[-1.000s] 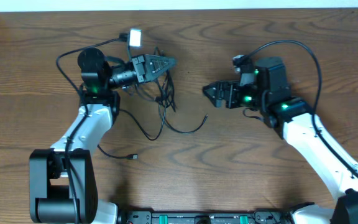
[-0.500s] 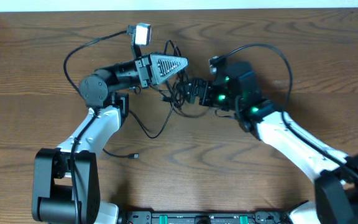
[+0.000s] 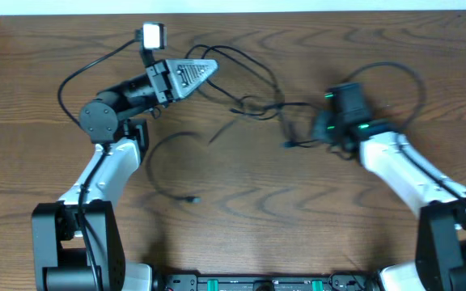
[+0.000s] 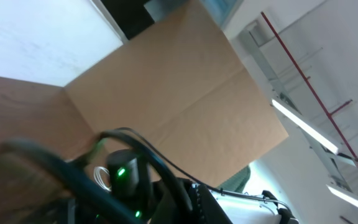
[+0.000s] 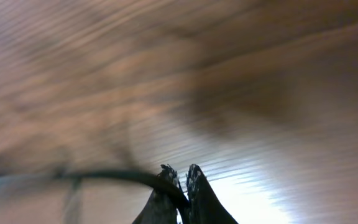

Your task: Untangle cables

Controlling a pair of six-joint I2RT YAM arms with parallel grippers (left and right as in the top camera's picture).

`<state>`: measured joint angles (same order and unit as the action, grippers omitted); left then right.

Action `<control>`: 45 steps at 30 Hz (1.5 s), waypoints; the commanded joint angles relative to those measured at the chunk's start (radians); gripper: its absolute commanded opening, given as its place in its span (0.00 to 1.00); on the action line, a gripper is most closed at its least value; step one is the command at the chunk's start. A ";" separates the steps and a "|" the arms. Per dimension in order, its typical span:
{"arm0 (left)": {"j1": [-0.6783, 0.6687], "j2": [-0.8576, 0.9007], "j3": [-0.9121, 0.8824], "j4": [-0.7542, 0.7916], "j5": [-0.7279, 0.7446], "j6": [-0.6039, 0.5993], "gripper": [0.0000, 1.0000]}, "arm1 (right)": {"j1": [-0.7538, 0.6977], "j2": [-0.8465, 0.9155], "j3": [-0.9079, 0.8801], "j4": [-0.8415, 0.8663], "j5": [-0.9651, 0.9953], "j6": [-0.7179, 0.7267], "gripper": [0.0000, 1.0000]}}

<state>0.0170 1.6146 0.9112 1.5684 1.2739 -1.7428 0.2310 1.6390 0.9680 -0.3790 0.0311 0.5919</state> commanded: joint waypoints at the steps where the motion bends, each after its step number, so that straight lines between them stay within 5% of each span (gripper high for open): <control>1: 0.053 -0.037 0.010 0.018 -0.028 -0.010 0.08 | -0.164 -0.045 0.006 -0.037 0.183 -0.052 0.01; 11: 0.171 -0.037 0.010 0.018 0.019 -0.005 0.08 | -0.465 -0.097 0.006 -0.018 0.077 -0.177 0.01; 21: 0.158 -0.036 0.009 0.016 0.024 -0.001 0.09 | -0.494 -0.104 0.006 -0.024 -0.121 -0.227 0.01; 25: 0.159 -0.036 0.009 0.016 0.024 -0.002 0.08 | -0.496 -0.104 0.006 -0.046 -0.035 -0.185 0.02; 26: 0.163 -0.036 0.009 0.016 0.024 -0.002 0.09 | -0.499 -0.104 0.006 -0.058 -0.018 -0.179 0.06; 27: 0.163 -0.036 0.009 0.016 0.024 -0.002 0.08 | -0.500 -0.104 0.006 -0.068 -0.023 -0.183 0.21; 28: 0.157 -0.036 0.009 0.016 0.024 -0.002 0.08 | -0.499 -0.105 0.006 -0.082 -0.077 -0.219 0.55; 31: 0.116 -0.036 0.009 0.016 0.024 0.012 0.09 | -0.499 -0.117 0.006 -0.104 -0.315 -0.296 0.99; 39: -0.009 -0.036 0.010 0.016 0.020 0.134 0.08 | -0.404 -0.150 0.005 0.105 -1.057 -0.256 0.99; 45: -0.069 -0.036 0.010 0.016 0.012 0.134 0.08 | -0.142 -0.148 0.005 0.197 -0.950 -0.040 0.97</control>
<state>-0.0299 1.6028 0.9104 1.5696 1.3022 -1.6409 -0.0216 1.5040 0.9714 -0.1947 -0.8803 0.4122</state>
